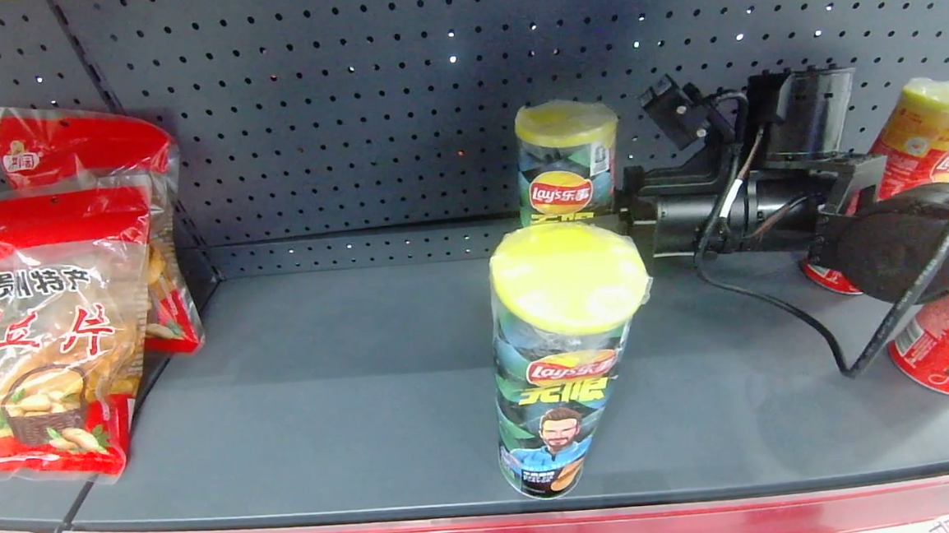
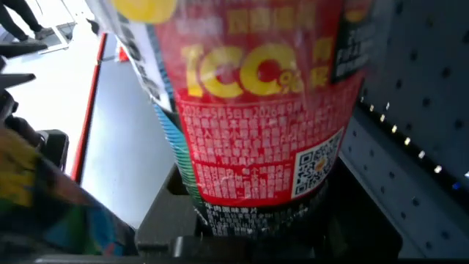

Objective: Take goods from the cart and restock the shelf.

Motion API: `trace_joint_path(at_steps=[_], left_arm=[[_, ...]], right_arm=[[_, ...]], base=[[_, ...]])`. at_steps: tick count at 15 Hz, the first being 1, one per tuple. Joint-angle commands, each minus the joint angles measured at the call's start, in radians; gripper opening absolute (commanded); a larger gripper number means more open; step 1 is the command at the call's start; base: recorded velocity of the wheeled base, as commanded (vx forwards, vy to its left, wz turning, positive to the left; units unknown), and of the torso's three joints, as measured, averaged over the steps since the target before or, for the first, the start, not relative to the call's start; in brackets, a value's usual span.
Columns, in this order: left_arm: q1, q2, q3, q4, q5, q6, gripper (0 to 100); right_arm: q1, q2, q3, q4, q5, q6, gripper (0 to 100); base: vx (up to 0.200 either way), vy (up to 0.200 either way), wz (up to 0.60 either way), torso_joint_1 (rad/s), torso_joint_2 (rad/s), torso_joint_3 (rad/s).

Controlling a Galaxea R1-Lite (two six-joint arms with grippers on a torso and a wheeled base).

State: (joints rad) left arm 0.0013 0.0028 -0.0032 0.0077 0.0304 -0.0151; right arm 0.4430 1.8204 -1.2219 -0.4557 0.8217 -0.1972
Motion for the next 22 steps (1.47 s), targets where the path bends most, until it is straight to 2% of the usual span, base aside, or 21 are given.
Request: trace_joint_path(at_steps=[1,8,16,22], left_arm=[[0.000,0.000,0.000,0.000,0.000,0.000,100],[0.000,0.000,0.000,0.000,0.000,0.000,100],[0.000,0.000,0.002,0.000,0.000,0.000,100],[0.000,0.000,0.002,0.000,0.000,0.000,100]], right_arm=[[0.005,-0.043,0.009,-0.004,0.001,0.004,0],[0.052,0.000,-0.008,-0.009,-0.004,0.025,0],[0.102,0.074,-0.019,-0.115,-0.026,0.098,0],[0.095,0.082,-0.002,-0.116,-0.026,0.099,0]], base=[[0.000,0.000,0.00,0.000,0.00,0.000],[0.000,0.000,0.00,0.000,0.00,0.000],[0.000,0.000,0.00,0.000,0.00,0.000],[0.000,0.000,0.00,0.000,0.00,0.000]])
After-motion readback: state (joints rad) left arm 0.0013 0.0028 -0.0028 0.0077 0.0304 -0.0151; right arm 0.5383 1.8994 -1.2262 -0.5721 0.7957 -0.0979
